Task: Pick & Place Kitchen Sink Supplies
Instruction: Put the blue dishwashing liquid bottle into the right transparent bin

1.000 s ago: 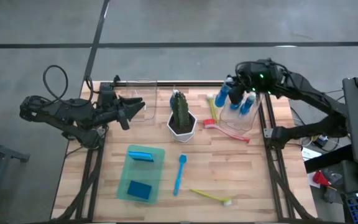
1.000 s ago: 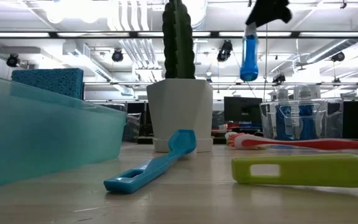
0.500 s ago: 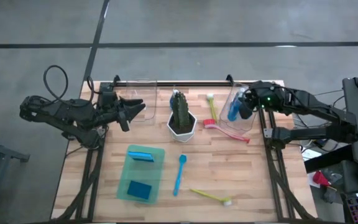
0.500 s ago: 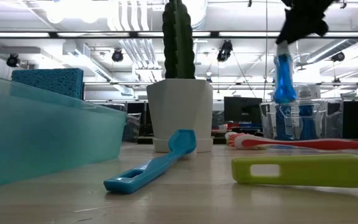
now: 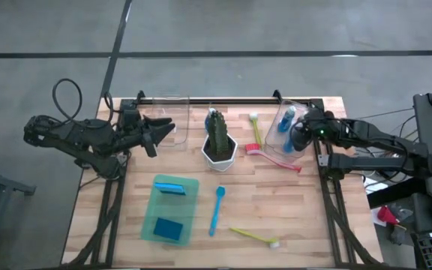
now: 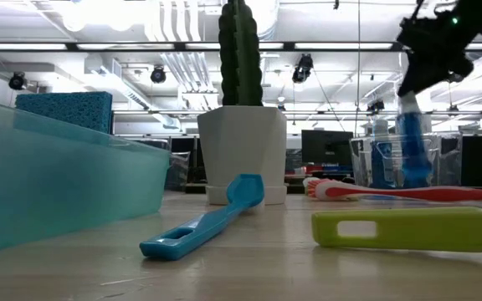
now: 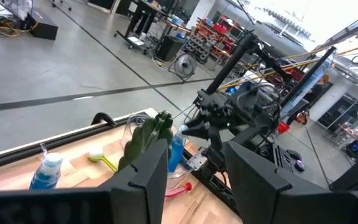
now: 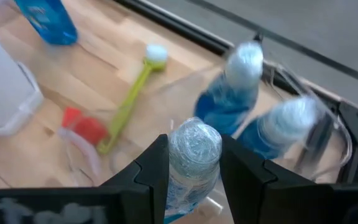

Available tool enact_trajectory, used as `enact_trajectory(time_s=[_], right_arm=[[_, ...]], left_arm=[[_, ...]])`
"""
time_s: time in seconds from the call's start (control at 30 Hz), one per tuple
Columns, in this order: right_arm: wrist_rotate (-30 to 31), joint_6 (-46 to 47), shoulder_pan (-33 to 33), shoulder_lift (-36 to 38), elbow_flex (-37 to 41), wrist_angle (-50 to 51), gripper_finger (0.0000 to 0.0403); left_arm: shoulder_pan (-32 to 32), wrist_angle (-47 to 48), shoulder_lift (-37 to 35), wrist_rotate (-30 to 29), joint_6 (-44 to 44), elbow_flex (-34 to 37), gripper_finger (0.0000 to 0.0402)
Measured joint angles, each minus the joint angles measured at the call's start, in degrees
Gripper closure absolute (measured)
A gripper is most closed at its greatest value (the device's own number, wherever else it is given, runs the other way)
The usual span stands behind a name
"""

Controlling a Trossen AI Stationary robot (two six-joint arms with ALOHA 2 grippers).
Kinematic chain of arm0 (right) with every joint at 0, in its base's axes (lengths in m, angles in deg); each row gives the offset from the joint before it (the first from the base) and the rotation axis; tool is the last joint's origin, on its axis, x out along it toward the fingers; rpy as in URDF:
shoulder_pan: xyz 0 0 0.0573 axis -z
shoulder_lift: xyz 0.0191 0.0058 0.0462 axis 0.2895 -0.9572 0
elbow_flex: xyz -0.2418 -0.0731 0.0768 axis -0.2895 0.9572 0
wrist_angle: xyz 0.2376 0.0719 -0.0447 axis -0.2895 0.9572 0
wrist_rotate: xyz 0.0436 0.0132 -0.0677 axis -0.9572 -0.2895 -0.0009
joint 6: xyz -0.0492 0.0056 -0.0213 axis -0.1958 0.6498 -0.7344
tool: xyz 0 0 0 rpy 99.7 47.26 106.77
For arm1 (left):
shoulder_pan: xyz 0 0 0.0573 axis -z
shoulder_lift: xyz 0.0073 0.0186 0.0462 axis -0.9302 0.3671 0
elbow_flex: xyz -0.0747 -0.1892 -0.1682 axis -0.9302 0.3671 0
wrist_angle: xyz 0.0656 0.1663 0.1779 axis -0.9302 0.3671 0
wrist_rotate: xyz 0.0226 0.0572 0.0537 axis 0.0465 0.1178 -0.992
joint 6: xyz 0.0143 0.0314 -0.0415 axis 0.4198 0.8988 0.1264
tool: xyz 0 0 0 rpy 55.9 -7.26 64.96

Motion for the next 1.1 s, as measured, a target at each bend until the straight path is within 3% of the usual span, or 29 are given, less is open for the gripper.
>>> enact_trajectory(time_s=[0.47, 1.1], right_arm=[[0.9, 1.6, 0.0, 5.7, 8.3, -1.9, 0.0276], [0.3, 2.1, 0.0, 0.7, 8.2, -3.8, 0.0199]], left_arm=[[-0.2, 0.0, 0.0, 0.0, 0.4, 0.0, 0.0248], [-0.2, 0.0, 0.0, 0.2, 0.7, 0.0, 0.0248]])
